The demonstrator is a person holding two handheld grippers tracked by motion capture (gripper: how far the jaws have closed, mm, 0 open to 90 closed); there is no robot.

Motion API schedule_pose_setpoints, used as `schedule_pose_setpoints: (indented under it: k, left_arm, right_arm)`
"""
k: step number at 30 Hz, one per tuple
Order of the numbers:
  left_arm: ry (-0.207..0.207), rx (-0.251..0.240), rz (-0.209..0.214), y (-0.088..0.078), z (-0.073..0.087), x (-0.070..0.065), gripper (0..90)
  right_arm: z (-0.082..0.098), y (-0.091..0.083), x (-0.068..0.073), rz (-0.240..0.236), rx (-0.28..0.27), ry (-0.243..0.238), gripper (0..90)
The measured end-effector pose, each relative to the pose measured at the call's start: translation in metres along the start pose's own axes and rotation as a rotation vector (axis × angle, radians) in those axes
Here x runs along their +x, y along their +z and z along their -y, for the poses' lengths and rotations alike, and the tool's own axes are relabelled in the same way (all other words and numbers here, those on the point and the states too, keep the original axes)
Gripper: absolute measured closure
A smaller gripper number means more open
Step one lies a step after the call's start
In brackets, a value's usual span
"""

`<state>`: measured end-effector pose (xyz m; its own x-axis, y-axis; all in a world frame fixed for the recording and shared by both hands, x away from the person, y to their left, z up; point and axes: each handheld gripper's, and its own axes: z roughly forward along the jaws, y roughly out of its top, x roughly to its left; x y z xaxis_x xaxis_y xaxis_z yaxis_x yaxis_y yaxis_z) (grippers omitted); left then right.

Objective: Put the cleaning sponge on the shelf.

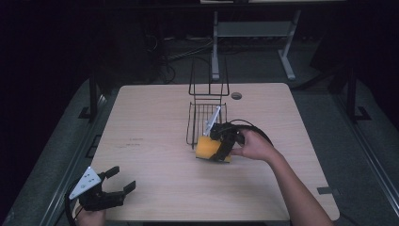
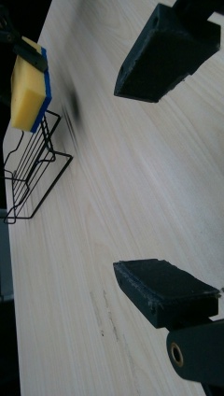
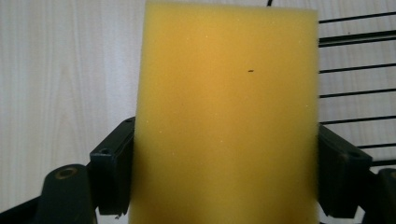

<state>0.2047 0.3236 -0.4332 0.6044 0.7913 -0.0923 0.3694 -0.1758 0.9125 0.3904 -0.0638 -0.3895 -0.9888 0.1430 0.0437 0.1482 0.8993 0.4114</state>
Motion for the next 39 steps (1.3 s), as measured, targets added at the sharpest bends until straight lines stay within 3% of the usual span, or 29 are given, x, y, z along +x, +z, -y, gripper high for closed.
schedule_pose_setpoints:
  k: [15, 17, 25, 34, 37, 39]
  left_arm:
    - [-0.004, -0.004, 0.0, 0.0, 0.0, 0.001, 12.9]
    - [-0.004, -0.004, 0.001, 0.0, 0.0, 0.001, 12.8]
    - [-0.004, -0.005, 0.002, 0.0, 0.0, 0.001, 12.8]
    - [-0.008, -0.009, 0.002, -0.001, 0.0, 0.001, 12.8]
    - [-0.006, -0.011, 0.0, -0.001, 0.0, 0.002, 12.8]
    - [-0.011, -0.012, 0.003, -0.001, 0.0, 0.002, 12.8]
  right_arm:
    - [-0.01, 0.0, -0.025, -0.012, -0.005, 0.032, 21.5]
    - [-0.011, 0.0, -0.028, -0.001, 0.023, 0.037, 21.5]
    - [-0.014, 0.003, -0.038, -0.02, 0.012, 0.045, 21.5]
    - [-0.018, 0.005, -0.048, -0.014, 0.054, 0.047, 21.5]
    - [-0.018, 0.003, -0.054, -0.027, 0.025, 0.065, 21.5]
    - [-0.02, 0.003, -0.058, -0.008, 0.058, 0.055, 21.5]
